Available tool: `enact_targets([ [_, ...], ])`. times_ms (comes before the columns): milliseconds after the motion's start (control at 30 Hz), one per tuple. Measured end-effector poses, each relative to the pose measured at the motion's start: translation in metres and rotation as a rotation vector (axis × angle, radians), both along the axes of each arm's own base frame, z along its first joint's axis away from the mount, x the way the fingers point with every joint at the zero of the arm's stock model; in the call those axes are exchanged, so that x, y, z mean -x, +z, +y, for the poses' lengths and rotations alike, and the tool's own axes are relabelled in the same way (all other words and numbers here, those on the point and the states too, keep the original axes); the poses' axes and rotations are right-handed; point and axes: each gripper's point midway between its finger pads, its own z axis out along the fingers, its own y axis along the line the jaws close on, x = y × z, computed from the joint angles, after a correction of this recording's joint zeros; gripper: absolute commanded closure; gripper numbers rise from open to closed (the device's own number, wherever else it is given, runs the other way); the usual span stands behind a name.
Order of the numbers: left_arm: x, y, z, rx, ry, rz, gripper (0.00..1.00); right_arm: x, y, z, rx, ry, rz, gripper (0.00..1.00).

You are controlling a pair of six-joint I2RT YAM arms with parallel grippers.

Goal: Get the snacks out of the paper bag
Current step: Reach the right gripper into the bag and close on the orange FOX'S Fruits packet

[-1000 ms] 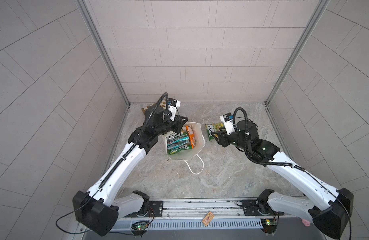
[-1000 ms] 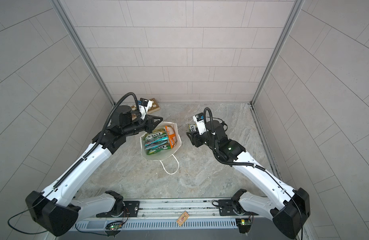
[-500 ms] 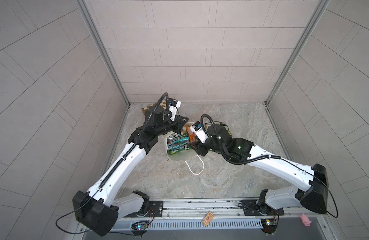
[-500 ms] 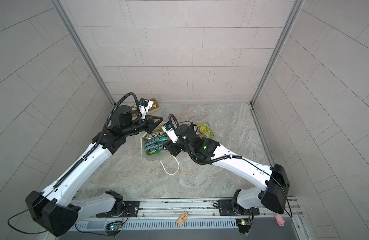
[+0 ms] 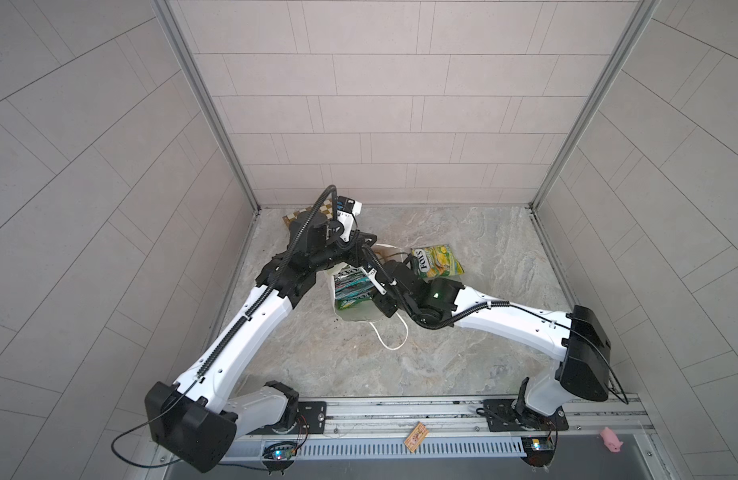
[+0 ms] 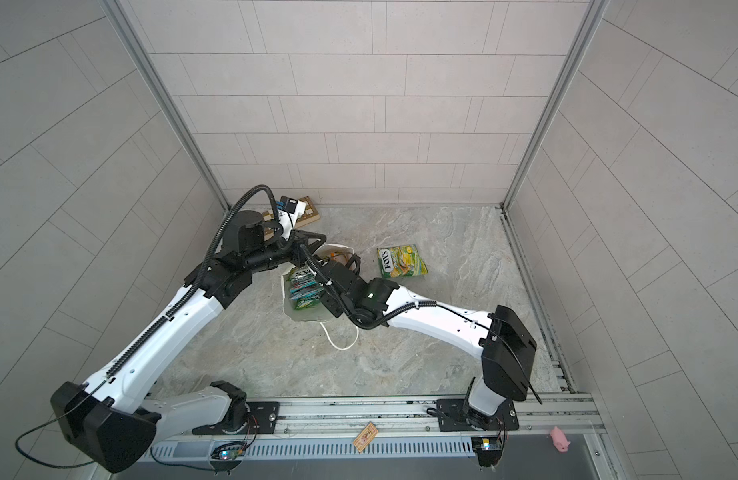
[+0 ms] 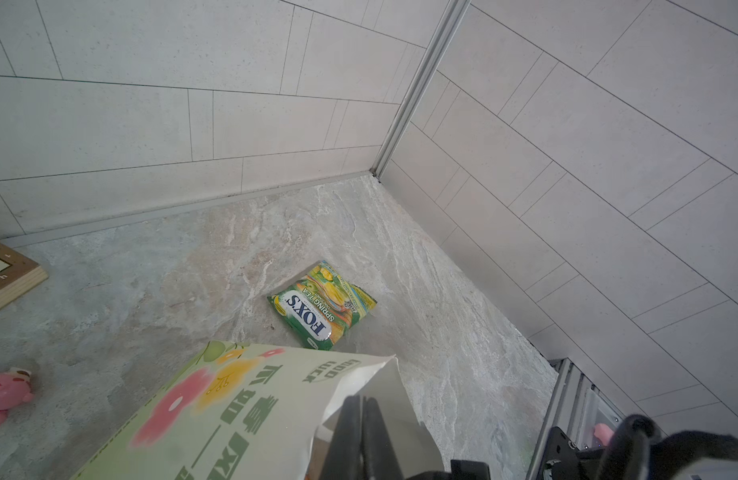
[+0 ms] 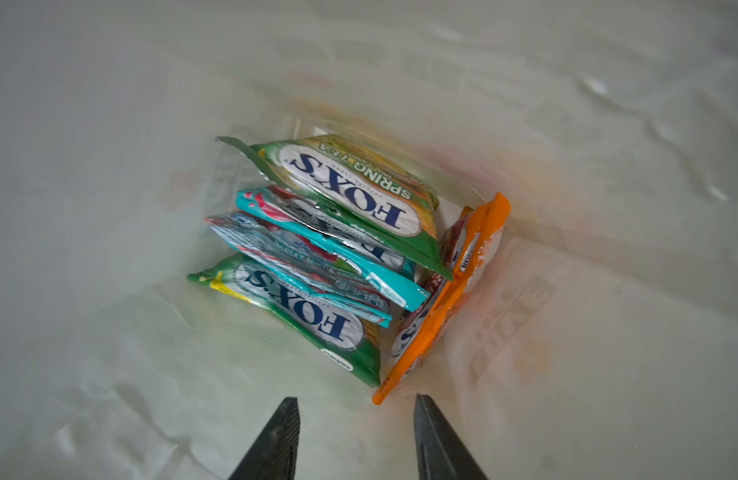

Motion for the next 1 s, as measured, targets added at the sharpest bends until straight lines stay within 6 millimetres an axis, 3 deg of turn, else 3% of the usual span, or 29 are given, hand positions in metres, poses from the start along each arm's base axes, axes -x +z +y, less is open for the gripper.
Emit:
enact_targets([
  [367, 0.003, 0.003, 0.003, 0.004, 0.01, -0.017, 1.0, -0.02, -0.014, -0.014, 0.098, -0.127, -0.057, 0.63],
  [833, 0.004, 0.005, 0.014, 0.008, 0.062, -0.051, 1.0, -0.037, -0.03, -0.033, 0.17, -0.219, -0.07, 0.63],
  [1000, 0.003, 0.005, 0.017, 0.015, 0.078, -0.064, 1.0, -0.038, -0.034, -0.03, 0.154, -0.212, -0.043, 0.61],
])
